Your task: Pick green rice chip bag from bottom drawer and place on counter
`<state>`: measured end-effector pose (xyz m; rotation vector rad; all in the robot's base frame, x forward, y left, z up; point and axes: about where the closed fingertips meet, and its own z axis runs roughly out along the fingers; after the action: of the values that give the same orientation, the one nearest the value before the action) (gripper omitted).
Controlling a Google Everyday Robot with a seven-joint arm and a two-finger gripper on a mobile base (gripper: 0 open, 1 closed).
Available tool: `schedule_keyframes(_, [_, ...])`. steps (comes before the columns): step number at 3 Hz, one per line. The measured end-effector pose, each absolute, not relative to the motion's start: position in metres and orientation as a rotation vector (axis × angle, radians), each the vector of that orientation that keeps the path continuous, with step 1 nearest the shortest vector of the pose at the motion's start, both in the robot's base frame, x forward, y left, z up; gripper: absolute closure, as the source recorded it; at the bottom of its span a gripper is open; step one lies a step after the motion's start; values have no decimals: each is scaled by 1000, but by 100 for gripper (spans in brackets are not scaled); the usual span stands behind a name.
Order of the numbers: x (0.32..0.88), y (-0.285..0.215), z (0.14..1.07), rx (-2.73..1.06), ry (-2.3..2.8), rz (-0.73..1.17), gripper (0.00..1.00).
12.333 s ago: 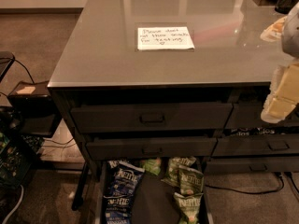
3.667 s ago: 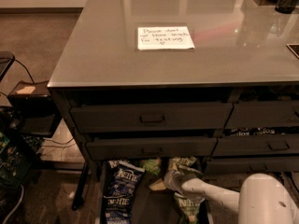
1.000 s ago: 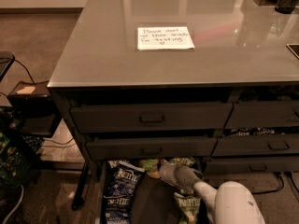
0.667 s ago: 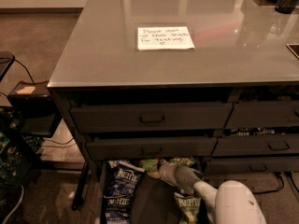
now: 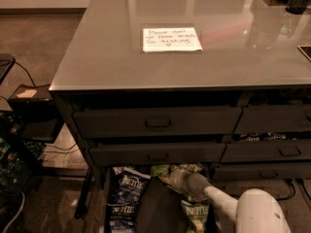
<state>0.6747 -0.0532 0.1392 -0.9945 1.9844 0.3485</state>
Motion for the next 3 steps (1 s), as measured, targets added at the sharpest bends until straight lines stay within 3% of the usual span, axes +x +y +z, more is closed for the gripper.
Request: schedule_keyframes(3, [641,-68,184,-1013,1947,371,100])
